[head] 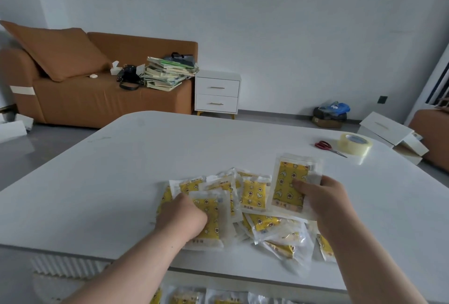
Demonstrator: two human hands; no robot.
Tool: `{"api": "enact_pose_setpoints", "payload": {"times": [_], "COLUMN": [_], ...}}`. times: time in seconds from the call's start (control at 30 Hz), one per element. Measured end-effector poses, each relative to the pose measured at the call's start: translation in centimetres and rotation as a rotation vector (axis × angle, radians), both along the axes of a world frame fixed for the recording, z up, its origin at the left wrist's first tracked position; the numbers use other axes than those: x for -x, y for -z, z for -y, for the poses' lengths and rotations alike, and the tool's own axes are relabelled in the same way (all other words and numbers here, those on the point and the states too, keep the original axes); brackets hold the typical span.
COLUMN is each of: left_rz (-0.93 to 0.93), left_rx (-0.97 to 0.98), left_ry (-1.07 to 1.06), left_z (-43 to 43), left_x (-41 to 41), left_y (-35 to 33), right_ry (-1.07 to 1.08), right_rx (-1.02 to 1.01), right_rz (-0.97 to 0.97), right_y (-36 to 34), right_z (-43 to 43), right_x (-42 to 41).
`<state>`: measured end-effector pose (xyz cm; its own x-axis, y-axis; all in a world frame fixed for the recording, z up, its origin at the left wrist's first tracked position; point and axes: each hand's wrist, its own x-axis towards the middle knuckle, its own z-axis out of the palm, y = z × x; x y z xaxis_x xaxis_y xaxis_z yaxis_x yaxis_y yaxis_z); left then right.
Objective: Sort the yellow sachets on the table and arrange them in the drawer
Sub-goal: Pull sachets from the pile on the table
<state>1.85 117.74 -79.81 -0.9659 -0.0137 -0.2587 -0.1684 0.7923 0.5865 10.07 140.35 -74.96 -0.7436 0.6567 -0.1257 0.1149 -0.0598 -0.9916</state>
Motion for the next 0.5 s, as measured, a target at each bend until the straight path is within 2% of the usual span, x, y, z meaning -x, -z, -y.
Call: {"api": "enact_pose_setpoints", "payload": {"times": [0.1,0.3,0.5], "left_rz": [0.015,0.098,0.103], "left_rx": [-0.095,-0.412,-0.588], "left_ry": [-0.007,-0.1,-0.098], "left_z": [-0.4,-0.5,0.2], "left_x": [0.3,0.7,1.5], "left_y": [0.2,0.5,-0.3], "right_ry": [0.0,0.001,0.017], "right_rx": [-0.003,-0.001,-0.002], "right_rz": [0.009,0.008,0.004], "right_y": [0.3,0.3,0.2], "right_z": [0.0,0.0,-0.2], "right_x": [0.2,0.0,0.1]}}
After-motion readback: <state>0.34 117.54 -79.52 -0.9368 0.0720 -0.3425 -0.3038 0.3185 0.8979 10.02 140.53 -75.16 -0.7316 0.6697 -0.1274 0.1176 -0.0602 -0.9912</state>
